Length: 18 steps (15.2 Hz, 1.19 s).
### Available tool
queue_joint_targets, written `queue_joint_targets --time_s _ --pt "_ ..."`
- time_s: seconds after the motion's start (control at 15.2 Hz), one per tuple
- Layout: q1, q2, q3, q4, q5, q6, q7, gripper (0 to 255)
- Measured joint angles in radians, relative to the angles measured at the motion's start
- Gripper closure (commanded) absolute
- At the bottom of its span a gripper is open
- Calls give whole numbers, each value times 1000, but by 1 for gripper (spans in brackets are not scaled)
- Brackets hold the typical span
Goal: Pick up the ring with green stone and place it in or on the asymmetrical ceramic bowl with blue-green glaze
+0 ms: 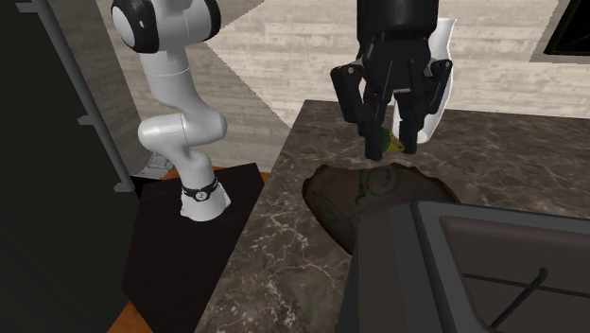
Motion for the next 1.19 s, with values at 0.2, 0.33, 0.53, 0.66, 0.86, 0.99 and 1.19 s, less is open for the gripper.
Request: queue_joint_targets --time_s 0.2,0.33,0.53,0.66,0.86,0.99,1.19 --pt "-5 -9 -2 -51 5 43 5 255" --pt "-9 -14 -4 -86 7 74 7 255" --pt "-16 -31 -7 -146 16 120 9 255" --pt "-20 -41 -8 -183 20 148 12 255" --pt "-22 -45 -9 -205 22 168 14 255" --pt "-22 -46 -9 -209 22 171 14 255" --pt "-22 -47 -9 -210 23 171 14 0"
